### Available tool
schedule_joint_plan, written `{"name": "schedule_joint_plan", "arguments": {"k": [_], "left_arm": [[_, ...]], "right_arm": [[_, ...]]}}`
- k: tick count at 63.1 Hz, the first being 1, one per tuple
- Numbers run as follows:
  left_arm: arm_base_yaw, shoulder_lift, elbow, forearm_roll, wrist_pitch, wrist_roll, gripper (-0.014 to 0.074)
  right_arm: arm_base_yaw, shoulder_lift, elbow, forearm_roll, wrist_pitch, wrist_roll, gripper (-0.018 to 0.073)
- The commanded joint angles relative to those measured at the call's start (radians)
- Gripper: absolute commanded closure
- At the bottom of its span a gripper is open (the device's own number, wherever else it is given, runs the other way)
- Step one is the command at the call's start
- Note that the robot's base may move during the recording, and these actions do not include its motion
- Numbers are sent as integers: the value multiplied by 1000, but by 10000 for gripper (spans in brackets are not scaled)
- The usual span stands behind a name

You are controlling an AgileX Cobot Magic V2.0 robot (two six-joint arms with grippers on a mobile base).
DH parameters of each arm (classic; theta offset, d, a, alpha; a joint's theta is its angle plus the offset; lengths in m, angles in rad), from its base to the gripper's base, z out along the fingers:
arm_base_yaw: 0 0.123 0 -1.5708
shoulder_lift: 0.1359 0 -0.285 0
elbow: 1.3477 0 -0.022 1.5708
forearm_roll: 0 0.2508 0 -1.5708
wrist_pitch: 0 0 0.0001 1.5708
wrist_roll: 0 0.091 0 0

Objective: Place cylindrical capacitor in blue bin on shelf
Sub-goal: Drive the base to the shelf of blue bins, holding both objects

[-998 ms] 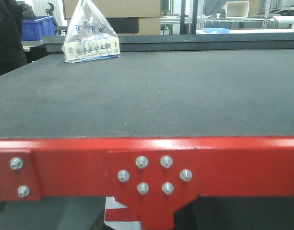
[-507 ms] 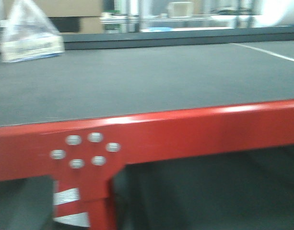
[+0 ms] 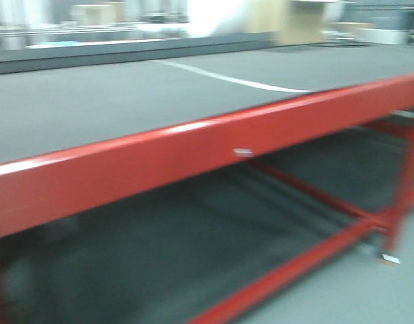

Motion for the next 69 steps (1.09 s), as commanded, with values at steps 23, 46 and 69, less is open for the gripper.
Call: {"name": "schedule_joint_plan", "arguments": {"k": [23, 46, 69], "left_arm": [[-4, -4, -3, -9, -22, 0, 708], [-4, -4, -3, -9, -22, 0, 708], [-4, -4, -3, -9, -22, 0, 708]], "right_arm": [[1, -5, 3, -8, -16, -4, 722], [1, -5, 3, -8, -16, -4, 722], [1, -5, 3, -8, -16, -4, 722]]}}
